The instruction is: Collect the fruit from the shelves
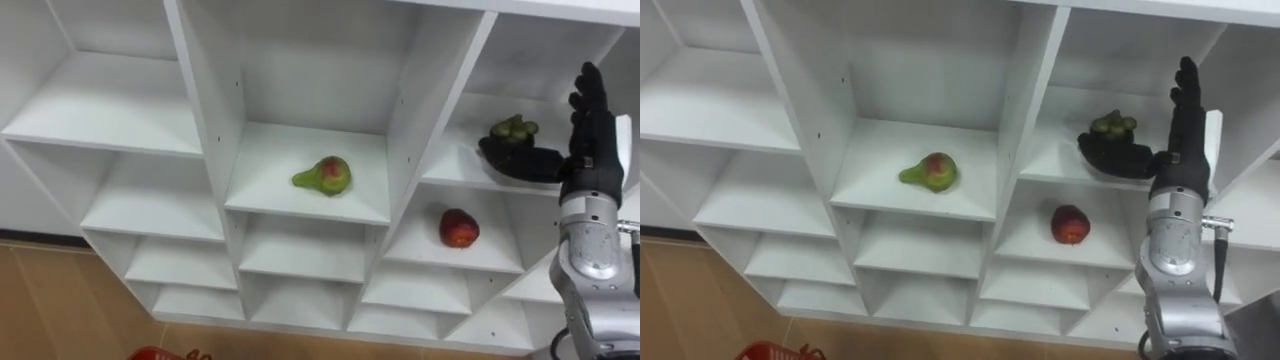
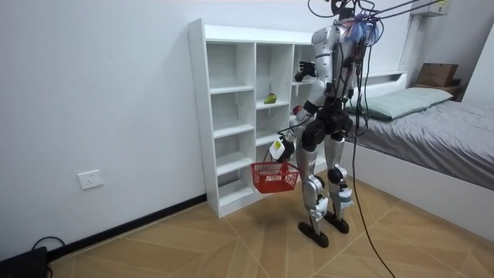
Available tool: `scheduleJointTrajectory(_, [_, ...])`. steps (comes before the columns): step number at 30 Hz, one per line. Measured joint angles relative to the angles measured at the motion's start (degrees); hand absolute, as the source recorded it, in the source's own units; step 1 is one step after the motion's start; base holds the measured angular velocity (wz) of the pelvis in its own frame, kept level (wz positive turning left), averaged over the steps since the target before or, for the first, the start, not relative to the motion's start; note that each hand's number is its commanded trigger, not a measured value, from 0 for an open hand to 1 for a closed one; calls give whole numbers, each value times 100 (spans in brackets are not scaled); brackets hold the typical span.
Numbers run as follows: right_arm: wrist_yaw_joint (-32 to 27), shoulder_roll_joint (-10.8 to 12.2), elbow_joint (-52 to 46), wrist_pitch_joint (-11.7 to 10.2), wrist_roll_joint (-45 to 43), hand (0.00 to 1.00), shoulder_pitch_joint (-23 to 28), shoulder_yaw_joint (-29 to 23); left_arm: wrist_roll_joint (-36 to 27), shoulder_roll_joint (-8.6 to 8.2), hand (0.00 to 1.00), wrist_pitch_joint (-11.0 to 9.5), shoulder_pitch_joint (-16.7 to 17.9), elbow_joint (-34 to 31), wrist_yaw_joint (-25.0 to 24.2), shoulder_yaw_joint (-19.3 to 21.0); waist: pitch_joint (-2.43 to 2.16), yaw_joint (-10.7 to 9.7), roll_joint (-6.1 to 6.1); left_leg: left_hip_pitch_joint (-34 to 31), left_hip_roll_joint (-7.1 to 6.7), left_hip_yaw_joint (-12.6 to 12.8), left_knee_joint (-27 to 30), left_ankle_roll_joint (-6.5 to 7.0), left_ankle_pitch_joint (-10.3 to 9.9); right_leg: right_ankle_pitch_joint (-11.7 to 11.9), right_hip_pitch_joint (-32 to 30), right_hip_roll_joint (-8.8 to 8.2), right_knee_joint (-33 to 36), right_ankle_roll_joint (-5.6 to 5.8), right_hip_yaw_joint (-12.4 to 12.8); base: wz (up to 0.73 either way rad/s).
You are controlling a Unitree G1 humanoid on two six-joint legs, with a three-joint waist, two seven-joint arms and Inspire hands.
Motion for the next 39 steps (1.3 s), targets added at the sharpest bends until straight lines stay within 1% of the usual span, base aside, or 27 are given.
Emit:
scheduleJointTrajectory(1, [1, -19, 4, 8, 0, 0, -1, 0, 0, 0, 100, 1, -25, -2, 1, 0, -3, 45, -5, -3, 0, -12, 0, -3, 2, 0, 1, 2, 0, 0, -8, 0])
scheduleJointTrajectory(3, [6, -41, 83, 35, -3, 0, -11, 3, 0, 0, 100, 17, -34, -47, 2, -3, -21, 50, -31, -5, 1, -28, 0, -7, 5, 0, 4, 2, 0, 0, -21, 4])
scheduleJointTrajectory(4, [17, -46, 110, 120, -4, 0, -17, 3, 0, -2, 100, 22, -34, -62, 2, -3, -32, 69, -47, -3, 2, -28, 0, -10, 6, 0, 7, 4, 0, 0, -25, 0])
scheduleJointTrajectory(6, [105, -46, 219, 128, -7, 0, -60, 3, 1, -7, 100, 28, -28, -80, 2, -7, -35, 75, -57, 0, 2, -28, 0, -13, 10, 0, 13, 4, 0, 0, -25, 0])
scheduleJointTrajectory(9, [180, -46, 313, 182, -25, 0, -109, 7, -2, -6, 100, 30, -27, -85, 5, -6, -26, 78, -68, -2, -4, -43, 4, -14, 22, 0, 22, -1, 1, 0, -36, 0])
scheduleJointTrajectory(12, [259, -49, 320, 184, -29, 0, -110, 12, -6, -6, 100, 33, -26, -87, 4, -10, -16, 78, -62, -16, -3, -59, 15, -17, 25, 0, 45, -3, 2, 0, -73, 3])
scheduleJointTrajectory(17, [409, -49, 344, 195, -117, 0, -120, 13, -7, -13, 100, 35, -27, -92, -48, -7, 23, 85, -5, -36, -1, -58, 12, -19, 27, 2, 34, -1, 6, -4, -77, 0])
scheduleJointTrajectory(21, [550, -52, 345, 198, -164, 0, -120, 9, -8, -13, 100, 39, -21, -89, -174, -7, 31, 67, 24, -98, 0, -60, 33, -20, 27, 3, -17, -1, 5, -5, -98, 0])
scheduleJointTrajectory(23, [582, -63, 360, 198, -165, 0, -121, 10, -16, -12, 100, 39, -25, -89, -225, -7, 28, 55, 26, -97, 0, -59, 37, -20, 27, 3, -10, -4, 5, -5, -155, 3])
scheduleJointTrajectory(29, [704, -73, 743, 155, -305, 0, -200, 2, -18, -13, 100, 39, -30, -79, -241, -11, 9, 40, 32, -95, -2, -73, 38, -20, 27, 3, -11, -6, 1, -5, -151, 0])
scheduleJointTrajectory(32, [793, -74, 825, 170, -319, 0, -261, -1, -18, -14, 100, 67, -24, -79, -246, -11, -15, 38, 40, -96, -1, -77, 43, -21, 28, 3, -6, -6, 2, -5, -157, 0])
scheduleJointTrajectory(34, [839, -74, 946, 177, -346, 0, -319, -2, -18, -16, 100, 128, -10, -64, -261, -10, -71, 36, 56, -90, -1, -76, 46, -21, 28, 3, 1, -7, 2, -5, -156, 0])
scheduleJointTrajectory(36, [879, -74, 976, 180, -356, 0, -323, -3, -28, -16, 100, 151, -8, -54, -261, -10, -92, 39, 62, -80, -3, -78, 49, -21, 33, 3, 14, -9, 2, -5, -155, 0])
scheduleJointTrajectory(38, [885, -74, 1023, 179, -358, 0, -335, -3, -113, -16, 100, 156, -10, -30, -260, -10, -89, 37, 62, -59, -7, -80, 45, -22, 47, 3, 31, -14, 2, -6, -153, 0])
scheduleJointTrajectory(39, [884, -74, 1067, 176, -360, 0, -344, -3, -148, -15, 100, 158, -9, -12, -259, -10, -75, 38, 60, -27, -7, -81, 39, -22, 49, 3, 58, -16, 2, -6, -157, 0])
